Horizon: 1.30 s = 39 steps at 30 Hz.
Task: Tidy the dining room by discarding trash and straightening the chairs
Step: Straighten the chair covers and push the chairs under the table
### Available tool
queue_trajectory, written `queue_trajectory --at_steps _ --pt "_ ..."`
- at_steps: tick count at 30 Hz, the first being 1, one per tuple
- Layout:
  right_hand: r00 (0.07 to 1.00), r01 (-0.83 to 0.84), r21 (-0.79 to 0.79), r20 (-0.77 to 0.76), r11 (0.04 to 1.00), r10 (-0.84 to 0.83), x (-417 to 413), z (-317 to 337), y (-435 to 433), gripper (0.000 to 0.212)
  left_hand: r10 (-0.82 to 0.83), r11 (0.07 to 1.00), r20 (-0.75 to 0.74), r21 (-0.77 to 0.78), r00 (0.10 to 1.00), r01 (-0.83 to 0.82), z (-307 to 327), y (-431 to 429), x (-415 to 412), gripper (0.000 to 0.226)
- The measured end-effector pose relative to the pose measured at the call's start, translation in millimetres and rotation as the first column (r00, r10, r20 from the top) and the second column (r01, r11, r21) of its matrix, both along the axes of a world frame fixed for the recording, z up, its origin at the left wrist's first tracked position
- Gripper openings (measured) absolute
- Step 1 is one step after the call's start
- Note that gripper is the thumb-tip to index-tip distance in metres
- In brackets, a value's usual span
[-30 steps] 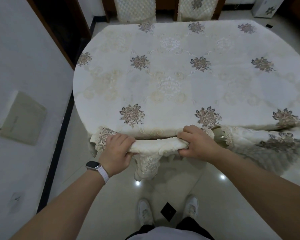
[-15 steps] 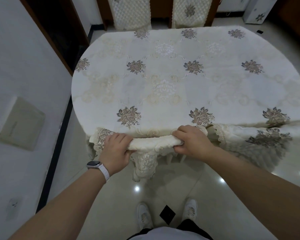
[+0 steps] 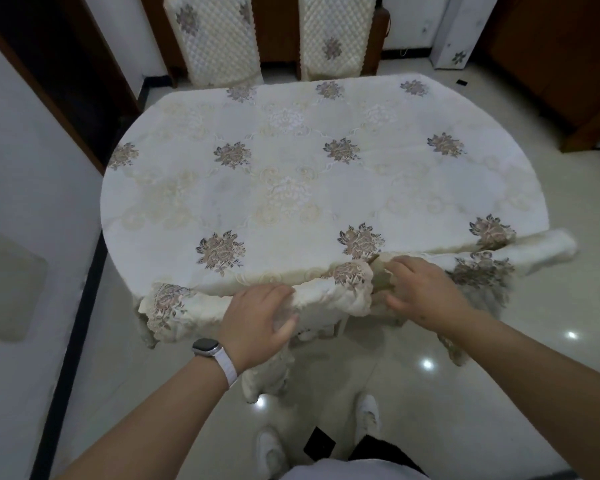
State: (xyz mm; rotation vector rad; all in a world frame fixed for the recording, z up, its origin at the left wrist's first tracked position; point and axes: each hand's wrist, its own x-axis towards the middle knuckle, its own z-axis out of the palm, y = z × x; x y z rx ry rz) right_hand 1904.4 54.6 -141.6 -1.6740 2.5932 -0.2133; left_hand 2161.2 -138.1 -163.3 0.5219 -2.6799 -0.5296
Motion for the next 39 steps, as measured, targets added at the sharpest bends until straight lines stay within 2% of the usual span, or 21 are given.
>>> queue_trajectory --at_steps 5,9,13,18,23,33,39 --pt "0.998 -0.012 0.086 -0.059 0.996 0.017 -44.9 -6.5 18.6 0.057 0.046 0.999 0.061 -0.021 0.997 -0.045 3.4 23.0 -46.5 0.039" --pt "0.994 -0.041 0.165 -0.094 0.985 0.057 -74.6 -12.5 21.6 0.052 0.1 0.993 0.153 -0.085 0.983 -0.087 -0.4 37.2 -85.7 0.041" --pt "0.985 -0.067 0.261 -0.134 0.963 0.105 -106.5 -16.9 26.6 0.045 0.161 0.984 0.367 -0.133 0.916 -0.119 -5.0 51.5 -129.0 0.042" --pt "0.973 -0.137 0.328 -0.131 0.935 0.188 -121.5 -13.8 25.4 0.039 0.268 0.96 0.467 -0.207 0.843 -0.19 -7.3 58.1 -154.4 0.035" --pt "0.978 -0.146 0.336 -0.09 0.931 0.186 -125.2 -7.9 21.6 0.035 0.277 0.957 0.477 -0.216 0.834 -0.194 -8.9 56.9 -156.2 0.036" --pt "0.973 -0.196 0.315 -0.052 0.929 0.223 -131.0 -4.4 26.4 0.037 0.27 0.952 0.388 -0.247 0.881 -0.183 -13.0 56.0 -153.8 0.031" --pt "0.982 -0.172 0.285 -0.032 0.943 0.189 -133.2 -3.4 27.5 0.038 0.236 0.944 0.343 -0.304 0.909 -0.13 -14.0 57.1 -151.7 0.026"
